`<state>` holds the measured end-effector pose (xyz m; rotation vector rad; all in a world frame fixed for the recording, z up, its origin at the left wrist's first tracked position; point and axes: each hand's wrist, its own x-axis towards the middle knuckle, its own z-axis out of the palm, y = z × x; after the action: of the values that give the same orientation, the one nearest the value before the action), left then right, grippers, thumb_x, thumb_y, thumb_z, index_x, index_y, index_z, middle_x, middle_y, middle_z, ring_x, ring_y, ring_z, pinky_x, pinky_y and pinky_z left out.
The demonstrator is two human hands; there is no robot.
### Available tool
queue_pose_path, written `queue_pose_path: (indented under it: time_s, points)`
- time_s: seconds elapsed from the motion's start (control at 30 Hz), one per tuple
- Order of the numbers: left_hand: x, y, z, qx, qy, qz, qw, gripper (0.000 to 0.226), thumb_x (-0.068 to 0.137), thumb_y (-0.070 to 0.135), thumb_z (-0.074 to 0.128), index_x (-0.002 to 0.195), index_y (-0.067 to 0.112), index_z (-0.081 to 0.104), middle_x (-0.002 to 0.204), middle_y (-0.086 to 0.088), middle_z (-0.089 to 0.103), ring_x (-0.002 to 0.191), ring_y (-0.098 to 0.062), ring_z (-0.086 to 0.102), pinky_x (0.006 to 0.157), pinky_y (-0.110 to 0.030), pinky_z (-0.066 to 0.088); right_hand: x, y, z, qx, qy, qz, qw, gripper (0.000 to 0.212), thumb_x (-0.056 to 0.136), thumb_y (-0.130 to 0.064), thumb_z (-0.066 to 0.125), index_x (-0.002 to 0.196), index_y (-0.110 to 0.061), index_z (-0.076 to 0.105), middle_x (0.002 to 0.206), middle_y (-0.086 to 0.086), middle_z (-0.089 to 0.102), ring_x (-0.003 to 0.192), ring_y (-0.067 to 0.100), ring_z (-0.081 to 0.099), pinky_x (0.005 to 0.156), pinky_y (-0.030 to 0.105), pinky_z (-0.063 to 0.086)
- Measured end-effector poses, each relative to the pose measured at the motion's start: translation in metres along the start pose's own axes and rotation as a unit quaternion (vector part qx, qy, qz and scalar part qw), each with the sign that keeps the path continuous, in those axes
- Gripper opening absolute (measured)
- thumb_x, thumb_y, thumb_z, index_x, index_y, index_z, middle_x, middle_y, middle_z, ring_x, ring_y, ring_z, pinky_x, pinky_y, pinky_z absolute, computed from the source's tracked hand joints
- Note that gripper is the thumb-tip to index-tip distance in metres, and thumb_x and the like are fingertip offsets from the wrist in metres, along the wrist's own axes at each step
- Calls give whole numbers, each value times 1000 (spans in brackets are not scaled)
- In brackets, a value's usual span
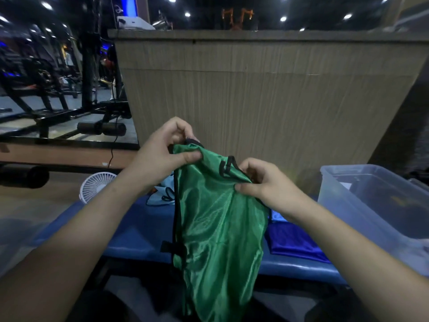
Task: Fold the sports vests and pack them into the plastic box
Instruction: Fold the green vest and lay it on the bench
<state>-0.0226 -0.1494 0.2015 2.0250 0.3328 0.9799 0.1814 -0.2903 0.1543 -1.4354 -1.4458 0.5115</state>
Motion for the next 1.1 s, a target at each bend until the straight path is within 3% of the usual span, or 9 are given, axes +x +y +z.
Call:
queue_pose_path:
  time_s: [0.07,0.2,0.33,0.5,0.7,0.8,0.87,1.0,1.1]
  points:
    - [-1,0,1,-12,-27,8,1000,35,82,-6,74,95,20,54,95,-5,69,88,-16,67,81,-35,58,0,-2,4,52,-16,3,999,17,83,8,69,93,0,57,86,6,62,82,16,55,78,34,42]
    - [-4,-1,7,10,-56,36,998,36,80,-10,74,98,17,57,93,11,62,90,-3,61,80,-18,50,-1,-8,13,138,-40,3,990,25,83,11,70,96,-7,60,89,3,67,83,14,59,78,25,47]
    - [-5,0,8,62,-62,65,994,23,82,-4,75,91,16,66,90,8,66,86,-3,63,80,-17,49,1,-15,15,168,-39,-1,985,21,83,-9,75,100,-7,63,94,6,68,87,17,62,82,29,50]
    - [-5,-5,10,79,-74,57,992,18,83,0,76,89,15,69,90,4,68,88,-10,65,83,-22,50,6,-22,16,166,-26,26,985,41,94,-41,57,104,-1,65,88,14,59,82,24,54,73,37,43]
    - [-6,-8,15,81,-76,68,991,24,81,-1,76,91,19,66,91,2,67,88,-11,65,83,-27,51,7,-27,22,68,-46,35,996,6,94,-4,65,98,-3,68,82,15,62,77,24,54,71,40,44]
    - [-7,-12,15,98,-60,69,991,22,77,21,77,89,28,60,92,2,64,90,-21,65,86,-46,53,9,-29,23,13,6,22,1000,12,95,-3,61,91,-7,72,81,29,65,71,24,55,66,43,46]
    - [-8,-13,15,102,-51,71,991,20,76,30,75,83,29,56,94,2,65,92,-23,66,88,-51,54,12,-30,22,-50,49,3,998,20,95,-4,58,89,-13,74,83,25,69,68,21,56,63,40,49]
    - [-6,-17,15,147,-33,102,983,24,80,12,80,77,21,58,113,9,60,99,-14,61,91,-38,51,15,-33,19,-93,99,10,991,27,93,-5,53,90,-20,76,82,4,75,77,18,68,75,38,54]
    - [-5,-16,18,176,-21,124,976,24,79,11,80,77,20,58,114,11,56,100,-11,57,89,-32,48,17,-38,19,-97,87,14,991,24,95,-6,54,92,-16,75,86,1,75,86,19,69,83,37,53]
